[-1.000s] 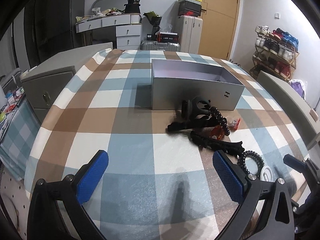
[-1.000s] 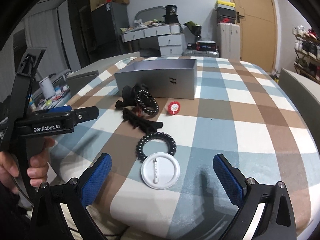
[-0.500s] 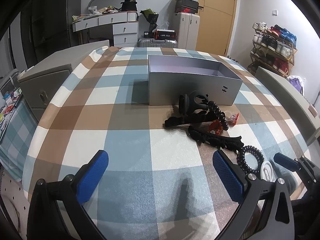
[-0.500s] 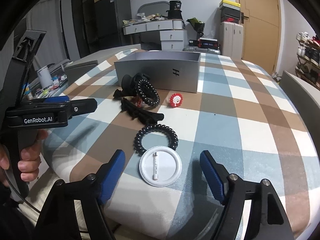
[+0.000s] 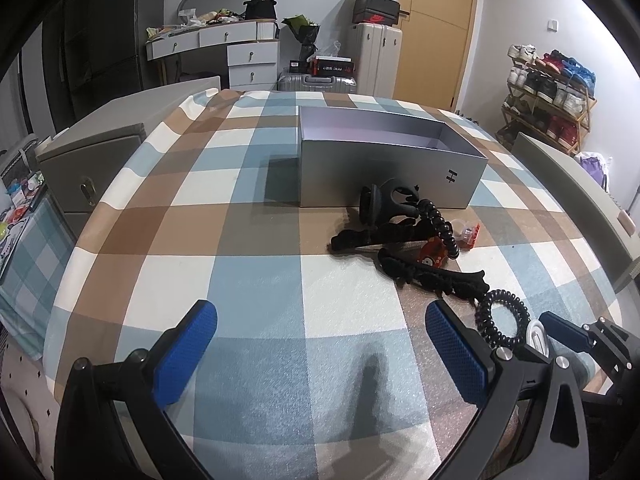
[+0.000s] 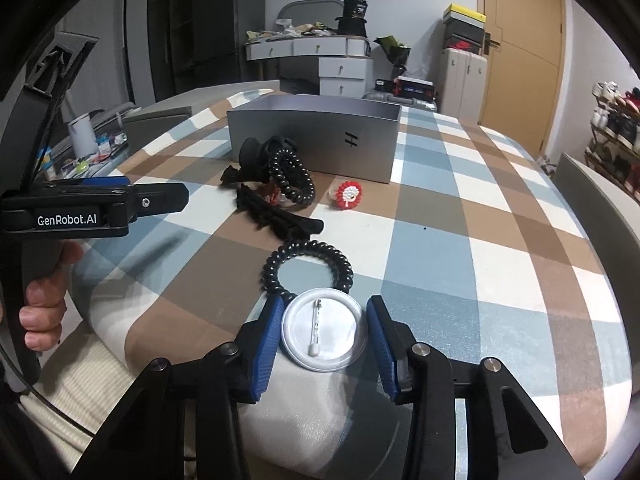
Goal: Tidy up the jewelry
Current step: 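Grasp the white pin badge with the right gripper while the left gripper grasps the black beaded bracelet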
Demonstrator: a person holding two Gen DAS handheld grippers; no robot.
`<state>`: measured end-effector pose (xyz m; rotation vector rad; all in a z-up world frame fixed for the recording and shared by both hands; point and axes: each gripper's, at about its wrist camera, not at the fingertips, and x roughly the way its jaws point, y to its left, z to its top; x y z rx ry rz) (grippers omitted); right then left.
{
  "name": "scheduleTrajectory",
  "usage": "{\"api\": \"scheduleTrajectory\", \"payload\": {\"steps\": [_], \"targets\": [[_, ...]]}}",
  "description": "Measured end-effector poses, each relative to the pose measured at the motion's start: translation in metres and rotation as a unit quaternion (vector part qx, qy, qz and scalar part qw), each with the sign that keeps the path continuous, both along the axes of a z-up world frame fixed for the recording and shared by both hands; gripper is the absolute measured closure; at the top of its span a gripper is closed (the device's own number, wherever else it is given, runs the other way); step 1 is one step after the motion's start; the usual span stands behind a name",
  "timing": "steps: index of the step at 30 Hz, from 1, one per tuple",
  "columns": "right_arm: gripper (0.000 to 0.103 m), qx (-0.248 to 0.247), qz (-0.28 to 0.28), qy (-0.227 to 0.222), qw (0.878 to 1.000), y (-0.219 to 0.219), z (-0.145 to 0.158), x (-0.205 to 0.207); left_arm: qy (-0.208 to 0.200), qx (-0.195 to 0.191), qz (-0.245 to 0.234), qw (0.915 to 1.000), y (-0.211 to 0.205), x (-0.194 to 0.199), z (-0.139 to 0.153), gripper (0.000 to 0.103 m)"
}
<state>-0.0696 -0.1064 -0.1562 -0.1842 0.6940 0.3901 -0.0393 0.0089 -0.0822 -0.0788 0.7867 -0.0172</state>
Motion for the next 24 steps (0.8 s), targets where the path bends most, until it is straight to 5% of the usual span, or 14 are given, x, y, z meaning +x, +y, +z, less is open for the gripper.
{"api": "scheduleTrajectory", "payload": {"steps": [16, 24], "targets": [[0.062, 0.046, -0.015, -0.027, 0.998, -0.014, 0.014, -0.002, 0.002, -0.004, -0.012, 0.9999, -0.004, 0.001, 0.001, 0.001], [0.062, 0.068, -0.051, -0.045, 0.995, -0.04, 0.026, 0.003, 0.02, -0.021, -0.097, 0.9949, -0.037, 0.007, 0.001, 0.001]]}}
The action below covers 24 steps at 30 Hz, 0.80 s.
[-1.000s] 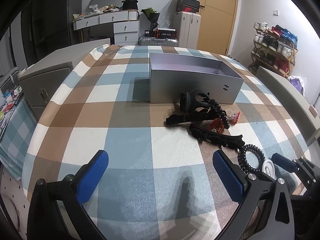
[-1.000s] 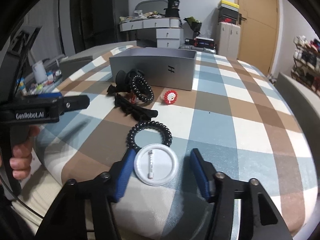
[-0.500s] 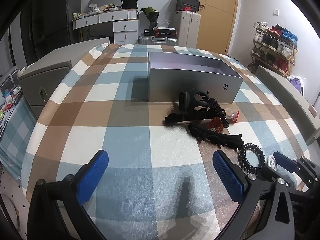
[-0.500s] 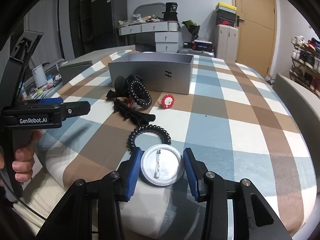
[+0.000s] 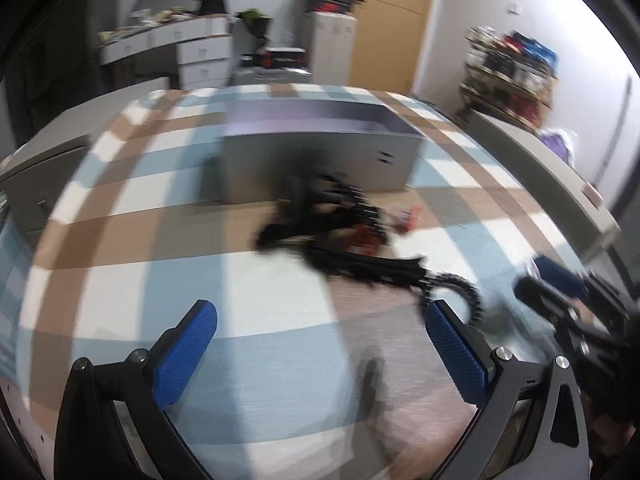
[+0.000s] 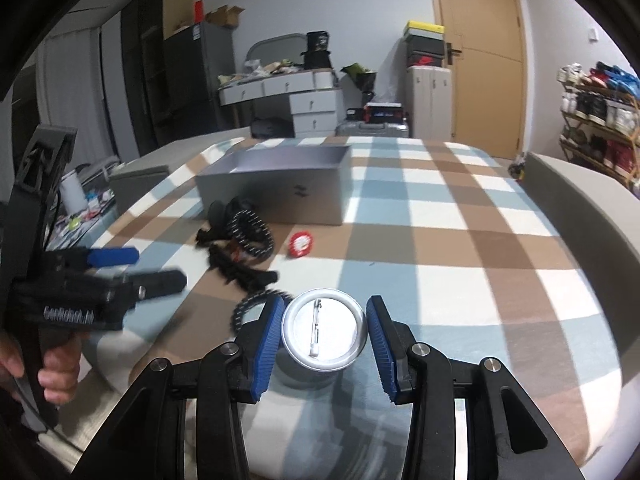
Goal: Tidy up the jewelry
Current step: 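Grasp the white pin badge with the right gripper while the left gripper grasps the black beaded bracelet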
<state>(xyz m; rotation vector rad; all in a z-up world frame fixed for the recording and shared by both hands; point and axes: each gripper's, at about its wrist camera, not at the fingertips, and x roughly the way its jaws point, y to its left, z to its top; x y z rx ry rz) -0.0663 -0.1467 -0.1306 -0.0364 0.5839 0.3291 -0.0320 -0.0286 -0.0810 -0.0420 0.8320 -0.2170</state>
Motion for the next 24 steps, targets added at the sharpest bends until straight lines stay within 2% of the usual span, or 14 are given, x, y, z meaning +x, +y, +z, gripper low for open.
{"api": "scheduleTrajectory", "payload": {"steps": [3, 8, 12, 14, 17, 21, 23, 24], "targets": [[0.062, 0.006, -0.015, -0.004, 1.0, -0.011, 0.003, 0.004, 0.013, -0.001, -0.039, 0.9992, -0.02, 0.004, -0.002, 0.001], [0.062, 0.004, -0.037, -0.015, 0.999, -0.025, 0.007, 0.007, 0.02, 0.019, -0.072, 0.997, -0.047, 0.01, -0.003, 0.001], [0.062, 0.005, -0.041, -0.023, 0.999, -0.032, 0.008, 0.007, 0.047, 0.045, -0.084, 0.9944, -0.06, 0.019, -0.011, 0.002], [0.062, 0.011, -0.045, -0.023, 0.999, -0.036, 0.007, 0.008, 0.063, 0.037, -0.089, 0.9933, -0.063, 0.023, -0.015, 0.002], [0.062, 0.017, -0.047, -0.021, 0.999, -0.041, 0.007, 0.01, 0.066, 0.039, -0.089, 0.9931, -0.066, 0.023, -0.014, 0.002], [0.062, 0.023, -0.049, -0.023, 0.998, -0.046, 0.007, 0.011, 0.061, 0.072, -0.086, 0.9918, -0.072, 0.02, -0.013, 0.018], [0.062, 0.025, -0.048, -0.024, 0.998, -0.048, 0.008, 0.011, 0.06, 0.073, -0.092, 0.9913, -0.073, 0.018, -0.01, 0.026], [0.062, 0.026, -0.048, -0.024, 0.998, -0.048, 0.008, 0.011, 0.058, 0.072, -0.096, 0.991, -0.074, 0.017, -0.009, 0.036]]}}
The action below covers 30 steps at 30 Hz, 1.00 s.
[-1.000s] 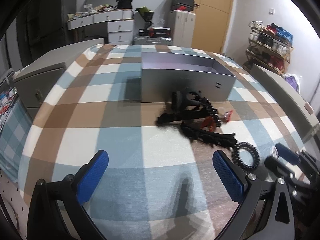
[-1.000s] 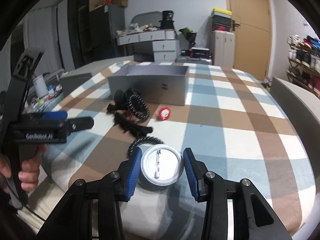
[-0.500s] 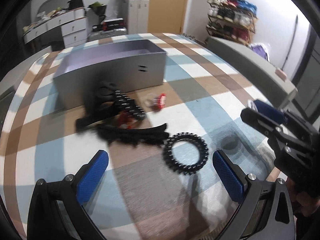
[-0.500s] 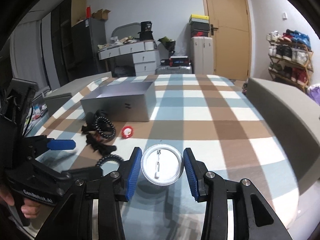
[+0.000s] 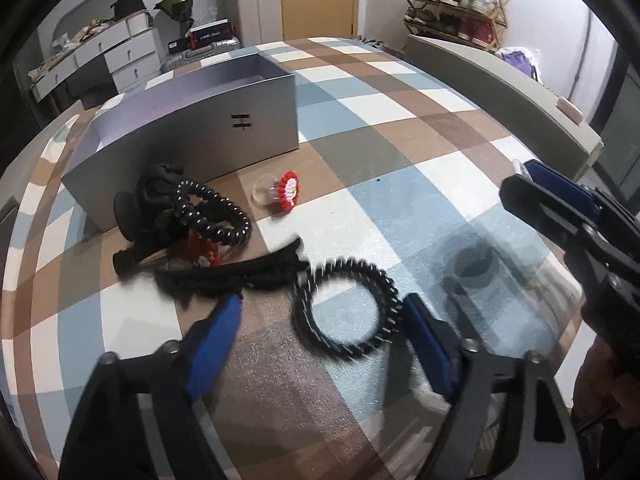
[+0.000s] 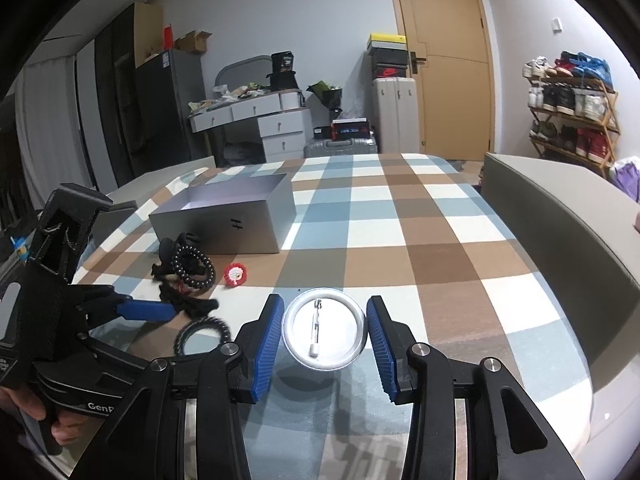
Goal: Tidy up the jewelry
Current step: 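Grasp the white pin badge with the right gripper while the left gripper grasps the black beaded bracelet, then carry both items into the grey box and open both grippers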
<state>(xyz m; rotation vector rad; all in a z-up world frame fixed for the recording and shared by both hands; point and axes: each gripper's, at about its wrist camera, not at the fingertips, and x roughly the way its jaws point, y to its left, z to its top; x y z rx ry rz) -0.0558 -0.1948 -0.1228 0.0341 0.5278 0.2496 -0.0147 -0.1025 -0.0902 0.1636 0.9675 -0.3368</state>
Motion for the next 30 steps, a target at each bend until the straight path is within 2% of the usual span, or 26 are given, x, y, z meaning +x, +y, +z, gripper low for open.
{"api": "scheduleTrajectory", "payload": {"steps": [1, 2, 3, 5, 6, 13, 30], "targets": [[0.062, 0.001, 0.001, 0.0, 1.0, 0.0, 0.0, 0.0, -0.003, 0.001, -0.004, 1.0, -0.002, 0.0, 0.0, 0.049], [0.062, 0.001, 0.002, -0.001, 1.0, 0.0, 0.0, 0.0, -0.006, 0.001, -0.014, 0.9999, -0.004, -0.002, 0.001, 0.055], [0.062, 0.0, 0.002, -0.002, 1.0, 0.001, 0.001, -0.001, -0.011, 0.006, -0.028, 0.9995, -0.007, -0.005, 0.002, 0.06], [0.062, 0.002, 0.003, -0.005, 1.0, 0.002, 0.003, -0.002, -0.023, 0.019, -0.037, 0.9989, -0.01, -0.009, 0.003, 0.064], [0.062, 0.002, 0.004, -0.006, 1.0, 0.002, 0.003, -0.002, -0.02, 0.013, -0.043, 0.9988, -0.01, -0.01, 0.003, 0.069], [0.062, 0.004, 0.006, -0.015, 1.0, 0.004, 0.013, -0.006, -0.009, -0.008, -0.045, 0.9989, -0.005, -0.01, 0.006, 0.072], [0.062, 0.001, 0.024, -0.039, 0.999, 0.022, 0.032, -0.014, -0.07, -0.062, 0.002, 0.9956, 0.034, -0.02, 0.037, 0.075]]}}
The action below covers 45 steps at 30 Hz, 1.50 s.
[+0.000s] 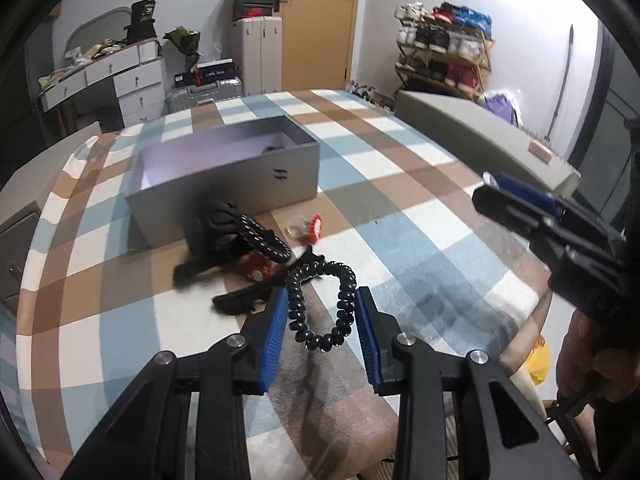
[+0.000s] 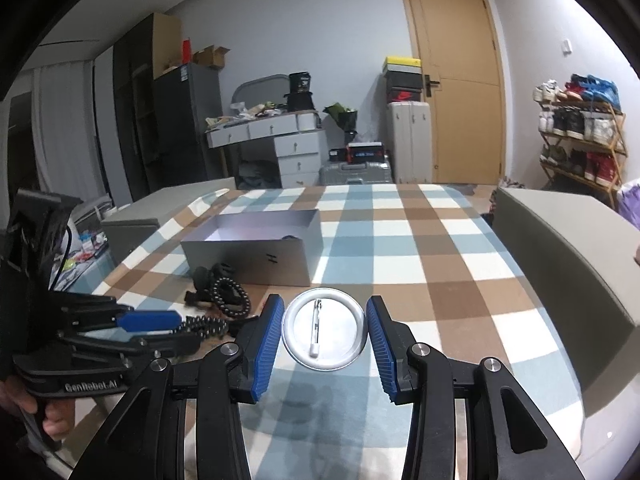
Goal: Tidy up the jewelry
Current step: 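Carry both items into the grey box and open both grippers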
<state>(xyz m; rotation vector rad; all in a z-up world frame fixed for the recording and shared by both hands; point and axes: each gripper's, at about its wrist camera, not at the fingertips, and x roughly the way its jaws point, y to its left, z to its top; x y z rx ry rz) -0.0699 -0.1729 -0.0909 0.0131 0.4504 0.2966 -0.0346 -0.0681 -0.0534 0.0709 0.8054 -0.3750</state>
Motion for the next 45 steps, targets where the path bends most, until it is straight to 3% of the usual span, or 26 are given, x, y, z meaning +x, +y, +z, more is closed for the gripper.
{"api": "scheduleTrajectory", "payload": {"steps": [12, 24, 32, 45], "targets": [[0.062, 0.021, 0.054, 0.002, 0.998, 0.029, 0.016, 0.025, -0.051, -0.043, 0.034, 0.9972, 0.035, 0.007, 0.036, 0.075], [0.062, 0.055, 0.113, 0.006, 0.992, 0.061, 0.049, 0.091, -0.112, -0.041, 0.065, 0.9908, 0.063, 0.054, 0.061, 0.075], [0.061, 0.066, 0.12, 0.029, 0.99, 0.074, 0.053, 0.141, -0.1, -0.056, 0.069, 0.991, 0.071, 0.082, 0.054, 0.075], [0.062, 0.046, 0.132, 0.091, 0.986, 0.09, 0.022, 0.186, -0.058, -0.071, 0.056, 0.9942, 0.067, 0.107, 0.037, 0.075]]}}
